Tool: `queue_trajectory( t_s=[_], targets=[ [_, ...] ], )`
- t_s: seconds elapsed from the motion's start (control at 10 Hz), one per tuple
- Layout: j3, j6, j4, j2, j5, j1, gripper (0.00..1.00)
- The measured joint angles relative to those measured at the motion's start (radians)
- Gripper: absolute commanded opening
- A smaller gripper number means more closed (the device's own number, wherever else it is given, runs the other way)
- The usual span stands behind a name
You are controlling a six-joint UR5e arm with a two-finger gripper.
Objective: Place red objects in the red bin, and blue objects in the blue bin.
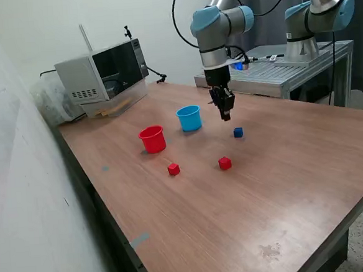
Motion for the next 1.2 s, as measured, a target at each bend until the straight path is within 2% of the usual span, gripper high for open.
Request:
queue_trajectory(
  t_s=[0.1,0.4,0.7,0.9,1.2],
  targets=[
    [0.004,-0.004,0.005,-0.014,-0.001,-0.002,1.00],
    [0.016,-0.041,0.017,-0.027,-0.005,0.002,1.00],
    [0.016,-0.124,0.024,-0.029,-0.001,0.026,1.00],
    [0.012,-0.258,0.027,-0.026,0.003,0.032,1.00],
    [0.014,-0.570,0.037,-0.013,0.002,0.031,1.00]
  ],
)
